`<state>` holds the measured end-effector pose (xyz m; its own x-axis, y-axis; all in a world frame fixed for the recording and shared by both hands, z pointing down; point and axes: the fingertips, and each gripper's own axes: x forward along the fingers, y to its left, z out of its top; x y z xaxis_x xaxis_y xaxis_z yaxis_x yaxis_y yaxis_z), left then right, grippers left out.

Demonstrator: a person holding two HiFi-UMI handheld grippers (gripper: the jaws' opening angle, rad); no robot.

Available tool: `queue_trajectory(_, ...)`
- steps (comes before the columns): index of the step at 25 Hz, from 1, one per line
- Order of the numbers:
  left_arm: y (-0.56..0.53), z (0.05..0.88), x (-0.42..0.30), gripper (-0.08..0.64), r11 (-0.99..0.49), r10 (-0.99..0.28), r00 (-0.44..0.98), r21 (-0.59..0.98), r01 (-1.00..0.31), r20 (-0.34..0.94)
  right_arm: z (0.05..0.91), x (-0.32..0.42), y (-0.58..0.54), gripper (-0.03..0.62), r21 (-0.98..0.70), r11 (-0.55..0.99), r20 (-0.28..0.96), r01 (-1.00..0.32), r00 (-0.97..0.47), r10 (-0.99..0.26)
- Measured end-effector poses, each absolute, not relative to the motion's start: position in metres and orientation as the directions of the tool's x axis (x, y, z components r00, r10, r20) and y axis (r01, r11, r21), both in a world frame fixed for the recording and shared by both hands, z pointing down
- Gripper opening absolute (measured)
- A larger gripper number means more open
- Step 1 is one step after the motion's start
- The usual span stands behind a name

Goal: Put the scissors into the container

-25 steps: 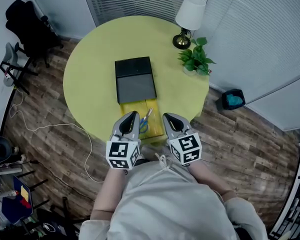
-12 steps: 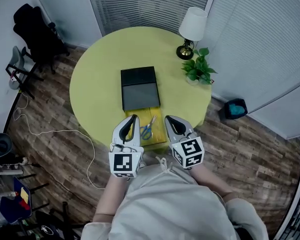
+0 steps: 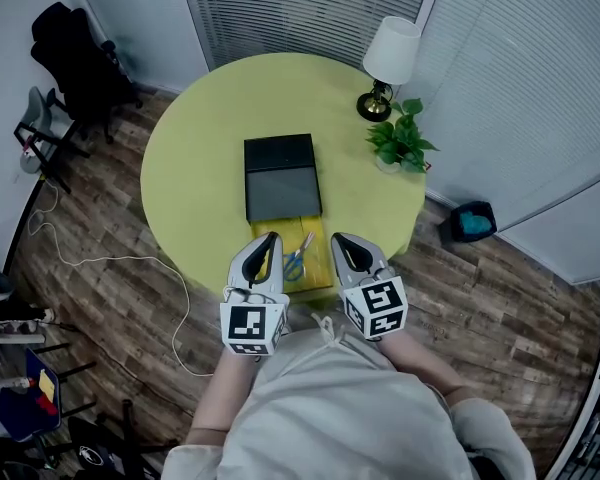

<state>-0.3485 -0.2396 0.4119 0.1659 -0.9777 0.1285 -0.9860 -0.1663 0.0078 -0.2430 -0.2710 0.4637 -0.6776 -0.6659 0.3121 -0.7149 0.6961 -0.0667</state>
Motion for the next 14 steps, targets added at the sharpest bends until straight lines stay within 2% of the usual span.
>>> queue_trajectory(14,-0.244,0.432,-0.346,0.006,-0.157,-0.969,0.168,0.073,-0.985,0.182,0.479,-0.244,-0.271,0.0,-0.083,0.698,0.352,-0.712,-0.676,-0.648)
